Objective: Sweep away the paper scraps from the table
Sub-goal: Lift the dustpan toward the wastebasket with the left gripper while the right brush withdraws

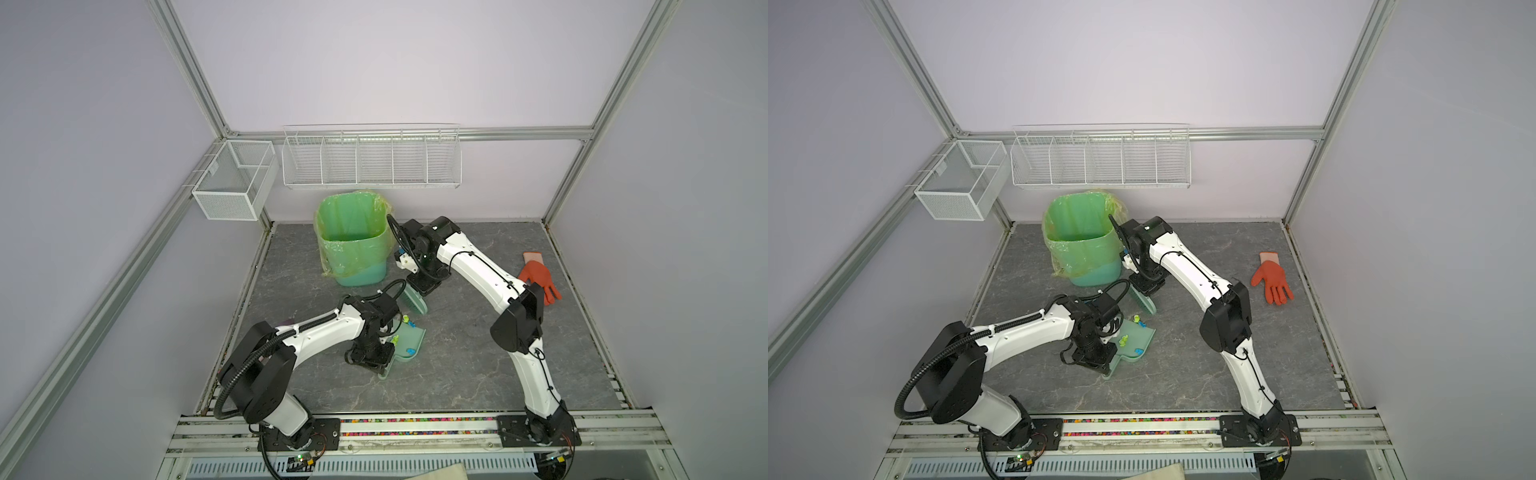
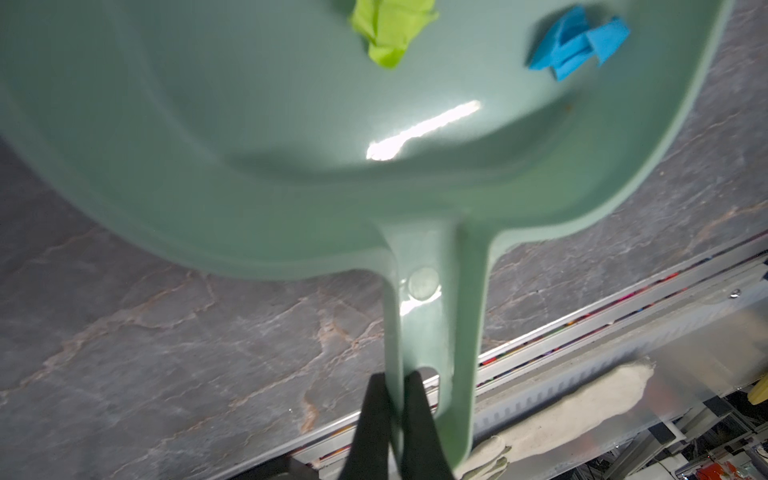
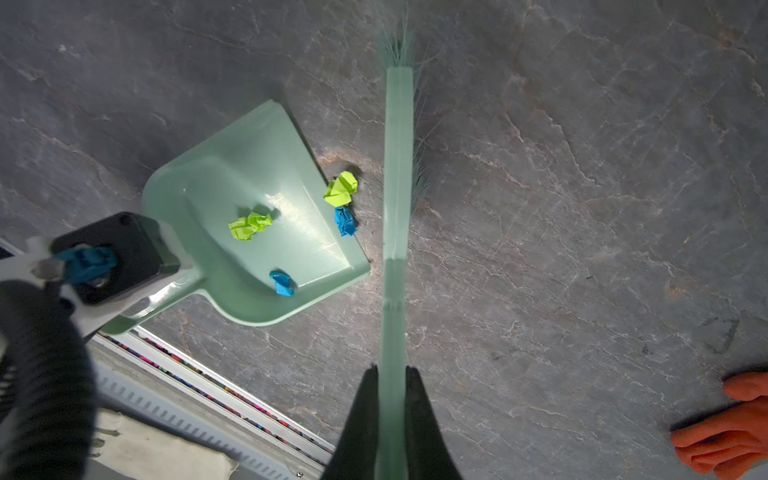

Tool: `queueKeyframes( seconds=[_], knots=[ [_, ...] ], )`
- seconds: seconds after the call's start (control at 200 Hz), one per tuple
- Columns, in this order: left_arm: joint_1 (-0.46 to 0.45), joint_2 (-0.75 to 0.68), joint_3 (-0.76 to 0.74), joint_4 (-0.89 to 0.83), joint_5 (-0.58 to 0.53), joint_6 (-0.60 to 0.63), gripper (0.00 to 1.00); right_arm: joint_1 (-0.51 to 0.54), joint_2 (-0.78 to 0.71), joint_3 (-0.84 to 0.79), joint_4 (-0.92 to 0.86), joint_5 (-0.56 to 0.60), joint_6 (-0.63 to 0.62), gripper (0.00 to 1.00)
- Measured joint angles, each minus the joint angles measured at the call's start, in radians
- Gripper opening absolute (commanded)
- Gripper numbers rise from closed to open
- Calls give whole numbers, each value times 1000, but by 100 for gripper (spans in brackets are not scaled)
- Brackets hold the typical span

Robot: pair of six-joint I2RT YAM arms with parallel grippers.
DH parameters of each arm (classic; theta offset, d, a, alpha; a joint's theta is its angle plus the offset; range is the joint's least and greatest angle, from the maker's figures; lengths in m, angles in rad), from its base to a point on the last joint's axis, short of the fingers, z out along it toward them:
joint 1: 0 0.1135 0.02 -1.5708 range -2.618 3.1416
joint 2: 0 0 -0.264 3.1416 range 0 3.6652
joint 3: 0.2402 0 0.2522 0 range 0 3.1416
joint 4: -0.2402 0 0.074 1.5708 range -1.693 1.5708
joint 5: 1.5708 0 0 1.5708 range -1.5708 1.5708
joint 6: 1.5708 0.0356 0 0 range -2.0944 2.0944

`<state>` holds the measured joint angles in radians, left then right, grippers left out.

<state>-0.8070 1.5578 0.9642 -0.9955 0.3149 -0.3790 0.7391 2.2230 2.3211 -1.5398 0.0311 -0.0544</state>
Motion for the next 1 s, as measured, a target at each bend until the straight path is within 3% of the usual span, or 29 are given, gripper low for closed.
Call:
queueKeyframes(
  seconds=[0.225, 0.585, 0.87, 1.0],
  knots=[
    [11, 0, 0, -2, 0, 14, 0, 43, -32, -81, 2, -56, -16, 7],
    [23, 6, 3, -13, -3, 50, 0, 69, -279, -357, 80, -164, 7, 7],
    [30, 6, 9, -19, -8, 51, 0, 35, -367, -437, 140, -153, 76, 7],
    [30, 6, 19, -20, -17, 51, 0, 16, -417, -488, 203, -202, 118, 7]
  ],
)
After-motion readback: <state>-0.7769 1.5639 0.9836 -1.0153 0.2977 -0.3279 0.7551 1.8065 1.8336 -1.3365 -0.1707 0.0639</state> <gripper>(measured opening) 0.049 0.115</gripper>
